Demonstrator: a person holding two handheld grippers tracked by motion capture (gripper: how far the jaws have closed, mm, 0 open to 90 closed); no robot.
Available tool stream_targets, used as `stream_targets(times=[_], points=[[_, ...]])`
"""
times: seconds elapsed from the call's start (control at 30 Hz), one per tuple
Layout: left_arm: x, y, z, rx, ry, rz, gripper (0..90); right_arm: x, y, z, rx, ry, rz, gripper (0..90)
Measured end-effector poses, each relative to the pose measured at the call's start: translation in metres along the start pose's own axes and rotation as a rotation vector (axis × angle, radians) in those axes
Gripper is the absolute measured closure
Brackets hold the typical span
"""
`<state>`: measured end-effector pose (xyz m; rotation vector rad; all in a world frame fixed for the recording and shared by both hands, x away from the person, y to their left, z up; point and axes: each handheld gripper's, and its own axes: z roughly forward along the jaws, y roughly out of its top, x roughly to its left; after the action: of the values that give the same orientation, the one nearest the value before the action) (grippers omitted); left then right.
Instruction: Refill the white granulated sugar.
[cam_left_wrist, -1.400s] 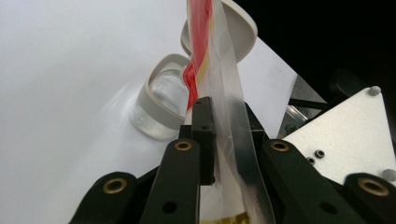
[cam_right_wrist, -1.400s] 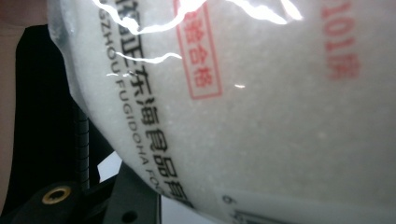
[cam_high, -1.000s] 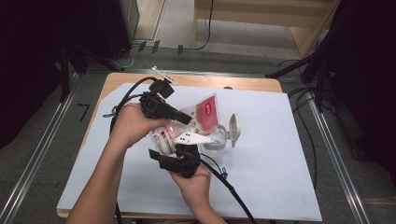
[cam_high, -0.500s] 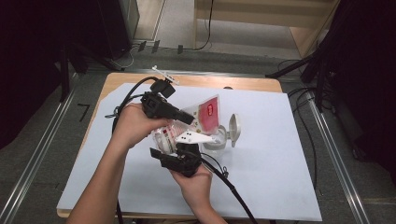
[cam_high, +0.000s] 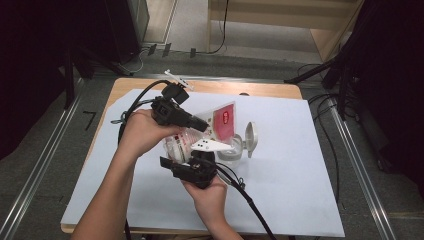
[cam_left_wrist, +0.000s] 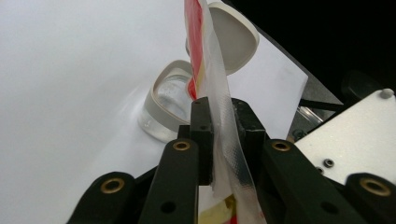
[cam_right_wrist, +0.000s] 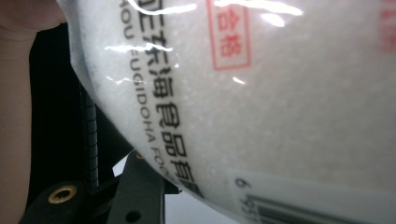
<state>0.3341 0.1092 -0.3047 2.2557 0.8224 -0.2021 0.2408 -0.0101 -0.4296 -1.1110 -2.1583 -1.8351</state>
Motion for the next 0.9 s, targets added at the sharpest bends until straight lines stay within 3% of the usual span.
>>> stream_targets(times=[0.07,0.17,0.23,0.33,0.47,0.7,0.9], points=[[0.001,0.001,0.001,0.007,0.008,-0.009,81.0,0.0,0.0,0.0,0.005,-0.002,-0.011,62.2],[0.001,0.004,0.003,0.009,0.018,0.008,81.3,-0.001,0.001,-0.001,0.0,-0.004,-0.01,62.3],[0.002,0.007,0.003,0.009,0.0,-0.004,81.4,-0.002,0.002,-0.001,-0.004,-0.001,-0.005,62.2],[0.003,0.01,0.004,0.017,-0.014,-0.053,83.1,-0.003,0.003,-0.002,-0.011,0.003,-0.003,62.3],[0.002,0.011,0.003,0.022,-0.004,-0.075,85.7,-0.004,0.004,-0.002,-0.008,0.009,-0.013,62.2],[0.001,0.007,0.003,0.013,0.004,-0.082,87.8,-0.001,0.003,0.001,0.001,0.0,-0.031,57.9],[0.003,0.003,0.002,-0.004,-0.01,-0.095,87.5,0.0,0.002,0.002,0.006,0.006,-0.029,61.8]])
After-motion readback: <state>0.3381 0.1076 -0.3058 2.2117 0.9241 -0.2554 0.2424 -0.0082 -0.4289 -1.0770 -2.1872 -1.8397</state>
